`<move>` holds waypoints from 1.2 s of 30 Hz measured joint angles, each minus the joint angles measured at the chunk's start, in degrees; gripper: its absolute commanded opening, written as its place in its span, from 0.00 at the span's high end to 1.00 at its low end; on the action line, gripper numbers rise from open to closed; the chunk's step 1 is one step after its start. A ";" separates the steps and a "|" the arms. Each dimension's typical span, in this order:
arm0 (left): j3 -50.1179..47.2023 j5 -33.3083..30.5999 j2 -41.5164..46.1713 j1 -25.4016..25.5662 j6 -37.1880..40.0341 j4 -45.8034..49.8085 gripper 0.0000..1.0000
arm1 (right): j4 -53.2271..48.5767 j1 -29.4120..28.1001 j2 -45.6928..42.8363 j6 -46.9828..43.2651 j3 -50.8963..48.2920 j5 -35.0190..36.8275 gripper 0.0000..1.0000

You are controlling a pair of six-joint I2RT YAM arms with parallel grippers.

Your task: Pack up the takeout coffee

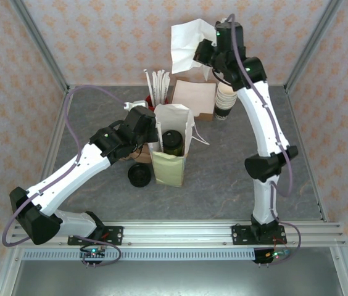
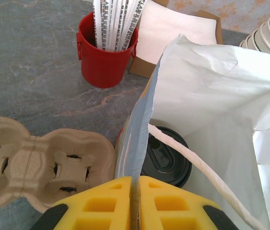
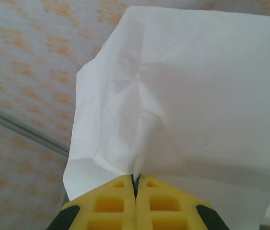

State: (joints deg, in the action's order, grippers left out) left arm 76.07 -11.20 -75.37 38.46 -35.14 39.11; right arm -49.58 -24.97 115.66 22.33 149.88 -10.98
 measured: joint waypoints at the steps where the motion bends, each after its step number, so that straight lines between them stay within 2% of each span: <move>1: 0.00 0.00 0.00 0.00 0.00 -0.04 0.84 | -0.28 -0.02 -1.49 1.16 -0.68 -1.86 1.00; 6: 0.04 0.04 -0.04 0.00 0.00 -0.83 0.82 | -0.59 -0.59 -8.02 7.96 -4.63 -11.37 1.00; 9: 0.04 0.07 -0.04 0.00 0.00 -1.31 0.77 | -0.48 -1.25 -11.17 12.28 -8.13 -16.76 1.00; 15: -0.02 0.22 -0.04 -0.07 0.02 -2.54 0.68 | 2.32 -3.50 -17.40 19.61 -18.67 -23.10 1.00; 21: -0.81 0.24 -0.04 -0.66 0.00 -3.54 0.69 | 7.72 -7.45 -23.74 24.59 -30.36 -24.92 1.00; 27: -1.60 0.26 -0.02 -0.74 -0.02 -3.82 0.76 | 15.37 -11.54 -29.81 29.90 -44.00 -24.83 1.00; 36: -1.68 0.26 -0.02 -0.74 0.00 -3.87 0.79 | 20.46 -12.76 -32.44 34.60 -60.59 -23.45 1.00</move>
State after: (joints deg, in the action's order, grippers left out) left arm 74.39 -10.94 -75.40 37.71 -35.14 35.24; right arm -29.12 -37.74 83.22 56.93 89.30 -34.44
